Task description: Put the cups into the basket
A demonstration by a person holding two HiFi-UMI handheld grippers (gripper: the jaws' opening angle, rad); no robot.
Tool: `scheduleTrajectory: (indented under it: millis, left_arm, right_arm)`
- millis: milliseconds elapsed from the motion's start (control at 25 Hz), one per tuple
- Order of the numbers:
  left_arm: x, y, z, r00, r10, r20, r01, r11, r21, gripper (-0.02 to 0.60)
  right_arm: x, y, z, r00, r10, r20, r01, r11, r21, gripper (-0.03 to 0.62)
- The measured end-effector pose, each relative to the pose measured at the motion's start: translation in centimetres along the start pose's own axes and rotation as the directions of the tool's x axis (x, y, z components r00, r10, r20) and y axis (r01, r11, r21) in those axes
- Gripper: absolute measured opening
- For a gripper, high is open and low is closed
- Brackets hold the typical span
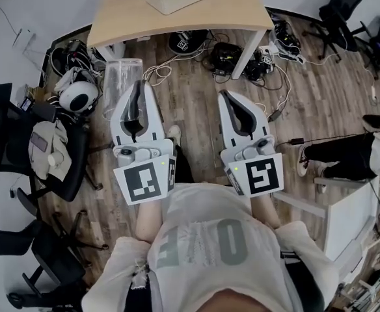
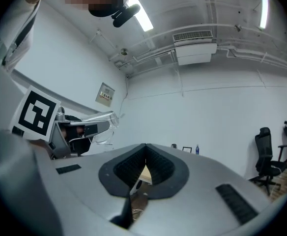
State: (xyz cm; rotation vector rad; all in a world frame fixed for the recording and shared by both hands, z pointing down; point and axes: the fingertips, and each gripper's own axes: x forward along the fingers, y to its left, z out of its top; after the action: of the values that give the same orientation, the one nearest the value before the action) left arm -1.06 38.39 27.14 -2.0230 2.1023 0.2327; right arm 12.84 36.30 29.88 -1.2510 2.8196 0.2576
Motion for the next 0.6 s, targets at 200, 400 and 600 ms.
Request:
scheduleTrajectory:
  millis: [200,400,600]
  left_arm:
    - [7.3,2.9,-1.4,0.999,-0.034,0.013,0.034,0.999,-0.023,0.034]
    - [14.0,6.6,-1.5,0.997,-0.069,0.038,0.07,0.997,-0.026,0.035]
    - [19.4,10.2,-2.0,0.993,-0.101,0.068,0.103,0.994,-0.021,0.035]
  right_arm:
    - [7.4,-2.0,-0.8,0.999,-0.028,-0.015,0.028,0.999,-0.015,-0.003]
    - [15.0,-3.1,0.1,0.999,-0.04,-0.019,0.039,0.998,-0.041,-0.003]
    - [22.0,-3.6,0.2,0.998,-0.055,-0.004,0.055,0.998,-0.04,-0.003]
